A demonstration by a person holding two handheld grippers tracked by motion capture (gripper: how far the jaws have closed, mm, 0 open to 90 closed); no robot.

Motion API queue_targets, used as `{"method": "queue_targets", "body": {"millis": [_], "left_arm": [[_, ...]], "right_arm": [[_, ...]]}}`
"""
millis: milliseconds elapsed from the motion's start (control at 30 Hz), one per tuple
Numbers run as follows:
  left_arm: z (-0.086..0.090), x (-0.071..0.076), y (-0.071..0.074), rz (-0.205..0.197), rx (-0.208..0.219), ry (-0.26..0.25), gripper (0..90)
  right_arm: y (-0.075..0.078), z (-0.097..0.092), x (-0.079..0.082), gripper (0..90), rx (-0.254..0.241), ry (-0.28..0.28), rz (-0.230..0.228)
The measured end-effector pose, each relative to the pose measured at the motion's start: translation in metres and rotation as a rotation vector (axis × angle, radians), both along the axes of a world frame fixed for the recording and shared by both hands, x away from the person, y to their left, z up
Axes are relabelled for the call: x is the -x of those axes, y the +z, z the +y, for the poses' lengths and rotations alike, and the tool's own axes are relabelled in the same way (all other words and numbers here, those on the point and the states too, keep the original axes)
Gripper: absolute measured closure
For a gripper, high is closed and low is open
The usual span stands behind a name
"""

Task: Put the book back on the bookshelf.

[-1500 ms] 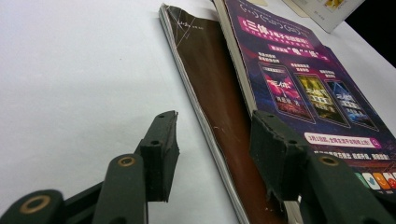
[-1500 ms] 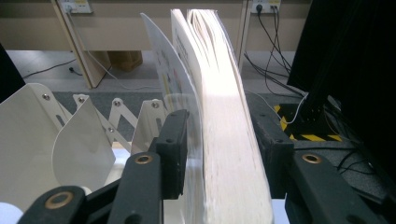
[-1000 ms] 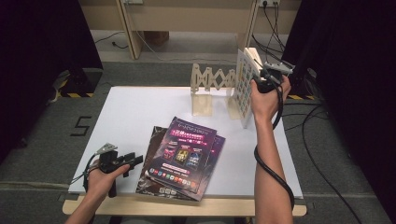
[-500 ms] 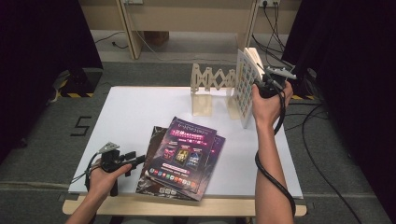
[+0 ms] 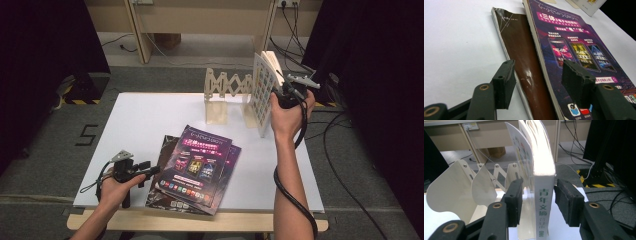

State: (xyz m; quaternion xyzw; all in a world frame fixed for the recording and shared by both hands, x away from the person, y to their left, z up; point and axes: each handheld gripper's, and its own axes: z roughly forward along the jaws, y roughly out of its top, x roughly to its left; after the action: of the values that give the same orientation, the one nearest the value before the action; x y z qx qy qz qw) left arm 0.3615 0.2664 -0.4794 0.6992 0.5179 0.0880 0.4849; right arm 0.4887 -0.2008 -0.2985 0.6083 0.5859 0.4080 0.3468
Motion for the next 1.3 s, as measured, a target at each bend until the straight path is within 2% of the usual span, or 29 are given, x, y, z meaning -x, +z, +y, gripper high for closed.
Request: {"method": "queue_targets", "body": {"millis": [133, 700, 1000, 1300], "left_arm": [[-0.001, 0.000, 0.000, 0.003, -0.002, -0.001, 43.4], [-0.005, 0.000, -0.001, 0.005, -0.001, -0.010, 43.6], [-0.008, -0.001, -0.001, 0.006, -0.005, -0.015, 43.7], [-0.010, -0.002, -0.001, 0.014, -0.010, -0.021, 43.7]], "right_arm": [[-0.001, 0.000, 0.004, 57.1, -0.015, 0.004, 0.007], [-0.008, -0.001, 0.017, 56.7, -0.016, 0.015, 0.012], [-0.019, -0.007, 0.026, 56.7, -0.018, 0.010, 0.027], [-0.036, -0.007, 0.036, 56.8, -0.038, 0.025, 0.068]]}}
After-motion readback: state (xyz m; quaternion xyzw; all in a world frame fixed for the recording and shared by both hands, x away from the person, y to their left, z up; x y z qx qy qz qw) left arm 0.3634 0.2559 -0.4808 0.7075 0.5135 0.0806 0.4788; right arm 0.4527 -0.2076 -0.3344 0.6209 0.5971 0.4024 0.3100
